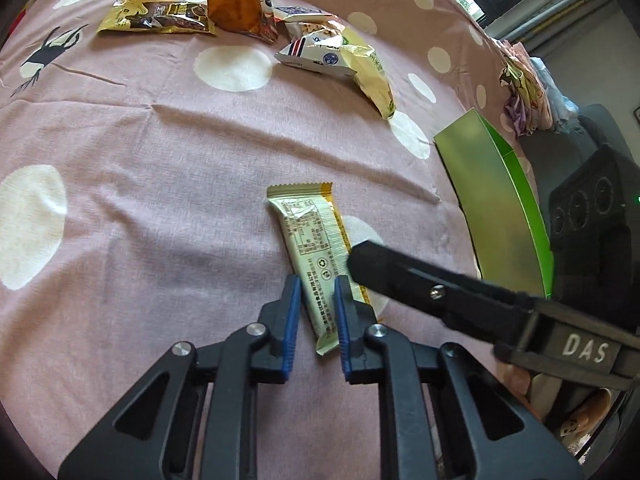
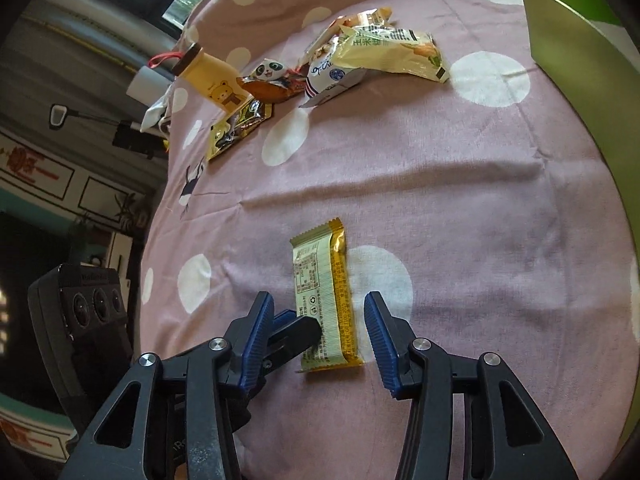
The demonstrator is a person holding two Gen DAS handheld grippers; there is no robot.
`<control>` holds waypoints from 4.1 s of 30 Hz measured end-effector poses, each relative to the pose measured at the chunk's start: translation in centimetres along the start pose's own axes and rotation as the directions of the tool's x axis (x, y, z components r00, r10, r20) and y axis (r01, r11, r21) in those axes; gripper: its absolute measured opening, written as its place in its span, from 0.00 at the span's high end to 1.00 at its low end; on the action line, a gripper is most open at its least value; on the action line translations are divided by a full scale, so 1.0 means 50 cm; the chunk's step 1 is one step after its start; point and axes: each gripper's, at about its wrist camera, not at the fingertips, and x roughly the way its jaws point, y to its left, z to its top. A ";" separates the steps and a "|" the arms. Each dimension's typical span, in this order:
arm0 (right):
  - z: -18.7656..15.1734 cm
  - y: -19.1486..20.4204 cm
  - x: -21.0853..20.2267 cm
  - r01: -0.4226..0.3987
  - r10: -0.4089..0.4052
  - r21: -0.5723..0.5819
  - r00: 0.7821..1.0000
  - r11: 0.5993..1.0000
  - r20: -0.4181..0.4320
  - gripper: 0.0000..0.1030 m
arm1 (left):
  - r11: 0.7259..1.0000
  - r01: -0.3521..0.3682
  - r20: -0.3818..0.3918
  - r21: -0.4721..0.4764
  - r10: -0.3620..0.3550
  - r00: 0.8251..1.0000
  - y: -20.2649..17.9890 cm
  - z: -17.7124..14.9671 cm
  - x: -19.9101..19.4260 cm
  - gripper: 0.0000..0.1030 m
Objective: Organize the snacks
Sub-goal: 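Lift the yellow snack bar with the right tool, then carry the yellow bar into the green box and open the right tool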
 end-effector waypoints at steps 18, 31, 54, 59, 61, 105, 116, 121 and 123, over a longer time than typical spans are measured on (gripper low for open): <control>-0.006 0.013 -0.186 0.061 -0.043 -0.055 0.957 0.997 0.287 0.63 | 0.954 -0.045 0.231 0.295 -0.025 0.973 -0.215 0.011 -0.076 0.90; -0.033 -0.098 -0.398 0.073 -0.110 0.089 0.829 0.993 0.548 0.63 | 0.852 0.052 0.238 0.521 -0.204 0.950 -0.435 0.009 -0.042 0.90; -0.048 -0.256 -0.449 0.050 -0.224 0.319 0.814 0.946 0.537 0.63 | 0.807 0.191 0.033 0.559 -0.252 0.967 -0.529 0.017 0.093 0.89; -0.049 -0.272 -0.448 0.043 -0.230 0.344 0.820 0.938 0.524 0.62 | 0.809 0.199 0.009 0.553 -0.245 0.970 -0.538 0.014 0.107 0.89; -0.050 -0.276 -0.447 0.044 -0.233 0.352 0.823 0.935 0.518 0.63 | 0.810 0.202 0.001 0.551 -0.242 0.970 -0.541 0.013 0.113 0.89; -0.043 -0.316 -0.417 0.108 -0.315 0.453 0.855 0.885 0.412 0.62 | 0.833 0.238 -0.116 0.500 -0.207 0.971 -0.535 0.016 0.188 0.89; -0.043 -0.324 -0.415 0.097 -0.309 0.460 0.858 0.882 0.411 0.62 | 0.838 0.245 -0.142 0.488 -0.201 0.969 -0.532 0.023 0.197 0.89; -0.042 -0.323 -0.414 0.106 -0.317 0.462 0.857 0.880 0.406 0.62 | 0.836 0.237 -0.147 0.495 -0.188 0.971 -0.535 0.021 0.200 0.89; -0.042 -0.323 -0.413 0.111 -0.320 0.463 0.857 0.880 0.404 0.62 | 0.837 0.233 -0.149 0.496 -0.182 0.972 -0.535 0.021 0.201 0.89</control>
